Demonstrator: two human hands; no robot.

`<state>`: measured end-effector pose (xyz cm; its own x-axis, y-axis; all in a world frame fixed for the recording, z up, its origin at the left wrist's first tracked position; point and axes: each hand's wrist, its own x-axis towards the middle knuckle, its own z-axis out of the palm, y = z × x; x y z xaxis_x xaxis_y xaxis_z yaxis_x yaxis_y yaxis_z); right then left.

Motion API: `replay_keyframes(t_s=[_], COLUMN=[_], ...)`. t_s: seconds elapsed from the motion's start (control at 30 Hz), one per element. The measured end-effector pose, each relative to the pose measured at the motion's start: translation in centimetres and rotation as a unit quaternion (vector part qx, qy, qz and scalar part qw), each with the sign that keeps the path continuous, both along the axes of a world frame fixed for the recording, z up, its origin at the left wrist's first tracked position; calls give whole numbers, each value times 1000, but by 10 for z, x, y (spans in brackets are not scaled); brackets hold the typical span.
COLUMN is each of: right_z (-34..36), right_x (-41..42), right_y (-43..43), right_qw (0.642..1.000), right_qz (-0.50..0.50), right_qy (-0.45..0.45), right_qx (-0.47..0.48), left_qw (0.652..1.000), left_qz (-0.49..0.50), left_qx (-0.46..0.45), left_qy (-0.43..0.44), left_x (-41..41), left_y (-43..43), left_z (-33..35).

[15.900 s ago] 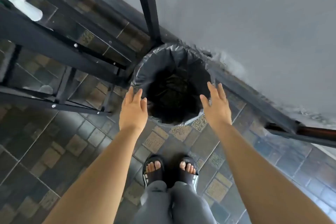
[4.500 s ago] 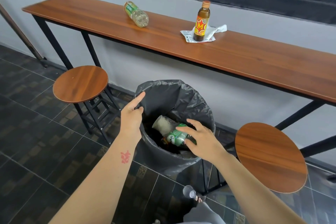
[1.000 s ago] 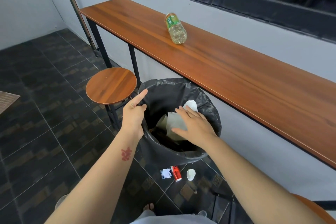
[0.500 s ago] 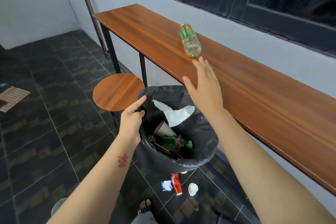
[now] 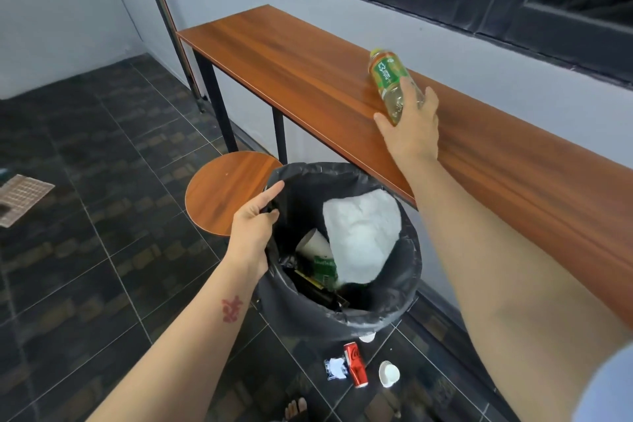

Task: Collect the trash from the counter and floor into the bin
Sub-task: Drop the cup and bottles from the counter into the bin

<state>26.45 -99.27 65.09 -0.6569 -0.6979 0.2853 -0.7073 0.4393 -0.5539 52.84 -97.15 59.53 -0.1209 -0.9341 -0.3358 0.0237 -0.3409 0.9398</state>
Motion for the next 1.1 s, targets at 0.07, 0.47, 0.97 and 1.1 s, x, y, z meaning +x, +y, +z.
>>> replay_keyframes(t_s=[0.07, 0.47, 0.97, 1.1], right_z=[-4, -9, -26, -46], right_x=[-3, -3, 50, 63], right_y=[-3, 26, 165, 211], right_qw=[1000, 993, 959, 950], right_qz=[3, 38, 239, 276], right_qy=[-3, -7, -3, 29], right_qx=[-31, -113, -151, -141], left_qw=[1000, 999, 997, 996], left_qz=[-9, 24, 70, 82], left_qx=[2, 25, 9, -1], left_qy=[6, 28, 43, 38], left_x=[1, -6, 12, 15], left_y=[-7, 10, 87, 114], left_z=[-3, 6, 18, 20])
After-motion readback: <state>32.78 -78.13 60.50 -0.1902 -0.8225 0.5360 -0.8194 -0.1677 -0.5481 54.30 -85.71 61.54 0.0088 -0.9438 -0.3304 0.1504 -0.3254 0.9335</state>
